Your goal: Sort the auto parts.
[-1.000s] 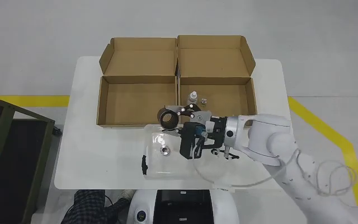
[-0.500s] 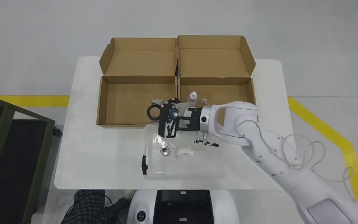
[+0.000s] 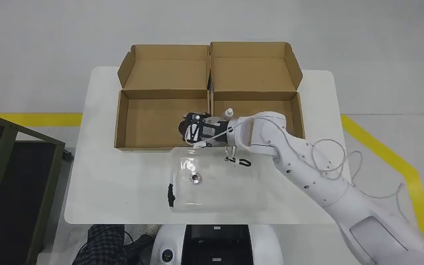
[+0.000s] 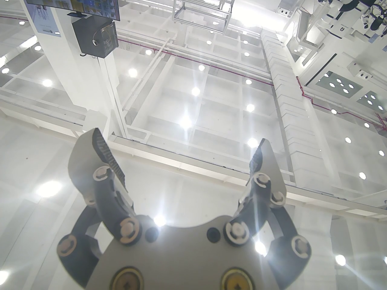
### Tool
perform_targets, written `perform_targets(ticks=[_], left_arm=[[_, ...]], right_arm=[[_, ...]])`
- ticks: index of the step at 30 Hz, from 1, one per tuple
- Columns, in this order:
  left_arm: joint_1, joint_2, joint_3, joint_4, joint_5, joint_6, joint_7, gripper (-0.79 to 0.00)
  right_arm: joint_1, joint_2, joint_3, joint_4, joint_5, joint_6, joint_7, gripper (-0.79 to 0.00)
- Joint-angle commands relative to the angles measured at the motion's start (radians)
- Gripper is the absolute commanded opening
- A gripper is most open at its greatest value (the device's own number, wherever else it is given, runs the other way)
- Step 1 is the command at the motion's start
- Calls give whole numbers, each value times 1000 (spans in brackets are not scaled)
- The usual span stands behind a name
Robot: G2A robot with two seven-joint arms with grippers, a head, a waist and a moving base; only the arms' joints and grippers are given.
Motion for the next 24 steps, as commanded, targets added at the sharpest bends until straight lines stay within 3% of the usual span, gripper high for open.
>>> perform_targets(ticks=[1,20,24], left_arm=[[0,0,0,0,0,0,0,0],[0,0,0,0,0,0,0,0],[0,0,0,0,0,0,0,0]], right_arm=[[11,-9,-12,32,0,-3,2,-785],[78,-80,-67,231,24,-12,24,-785],[87,-92,-71,260,27,-13,32,-693]])
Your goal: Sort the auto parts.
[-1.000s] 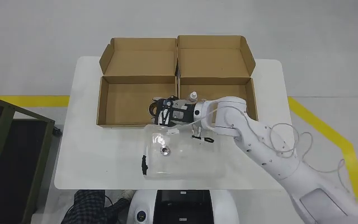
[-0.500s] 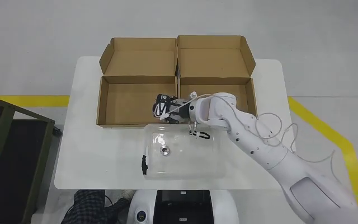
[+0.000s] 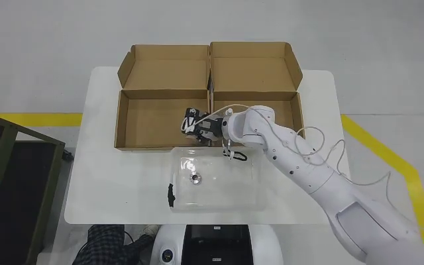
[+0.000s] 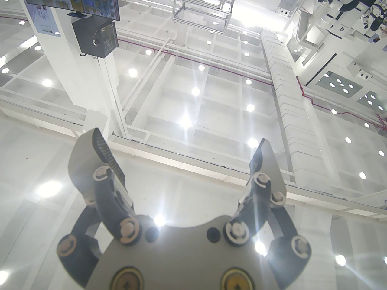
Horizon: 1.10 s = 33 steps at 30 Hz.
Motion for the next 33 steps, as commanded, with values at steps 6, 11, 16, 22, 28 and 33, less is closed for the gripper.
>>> perform_targets(ticks=[6,11,16,22,28,33], left_arm=[[0,0,0,0,0,0,0,0],[0,0,0,0,0,0,0,0],[0,0,0,0,0,0,0,0],[0,0,0,0,0,0,0,0],[0,0,0,0,0,0,0,0],[0,0,0,0,0,0,0,0]], right_arm=[[11,-19,-7,45,4,-11,10,-619],[17,-29,-9,64,8,-14,27,-582],[19,-36,-3,71,0,-14,35,-449],[17,-40,6,68,-11,-22,46,-409],[15,-40,25,57,-21,-28,51,-409],[1,-30,61,-14,-50,-26,36,-409]])
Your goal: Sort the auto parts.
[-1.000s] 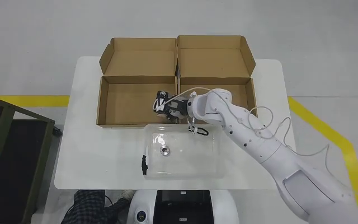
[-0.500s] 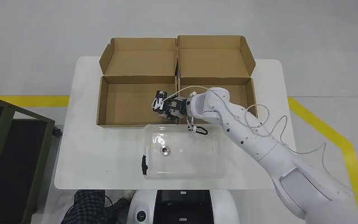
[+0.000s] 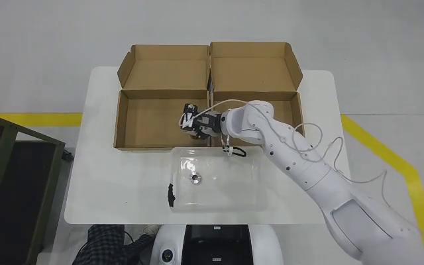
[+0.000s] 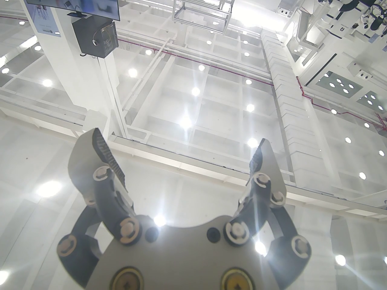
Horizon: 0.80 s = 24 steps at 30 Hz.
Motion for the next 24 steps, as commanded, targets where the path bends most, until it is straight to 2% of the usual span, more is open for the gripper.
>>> perform_targets(ticks=[1,8,15,24], left_arm=[[0,0,0,0,0,0,0,0],[0,0,0,0,0,0,0,0],[0,0,0,0,0,0,0,0],[0,0,0,0,0,0,0,0]], right_arm=[[-7,6,18,-40,-15,0,0,-409],[-68,39,96,-214,-54,-21,17,-413],[-236,93,197,-475,-104,-100,40,-379],[-413,138,262,-638,-155,-196,45,-376]])
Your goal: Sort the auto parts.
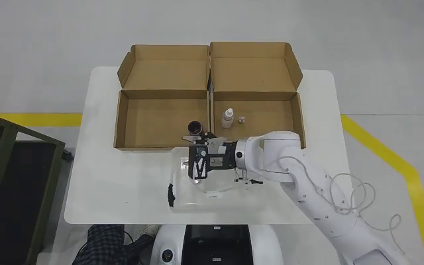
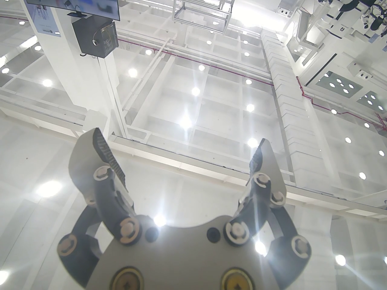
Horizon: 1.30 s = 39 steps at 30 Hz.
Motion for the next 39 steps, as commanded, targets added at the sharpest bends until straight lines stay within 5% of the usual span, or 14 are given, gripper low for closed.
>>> perform_targets(ticks=[1,14,39], left_arm=[[0,0,0,0,0,0,0,0],[0,0,0,0,0,0,0,0],[0,0,0,0,0,0,0,0]], right_arm=[[-35,7,9,-23,-16,-6,-4,-366],[-144,27,-21,-4,-149,-26,-77,-372],[-103,4,-129,198,-256,38,-177,-363]])
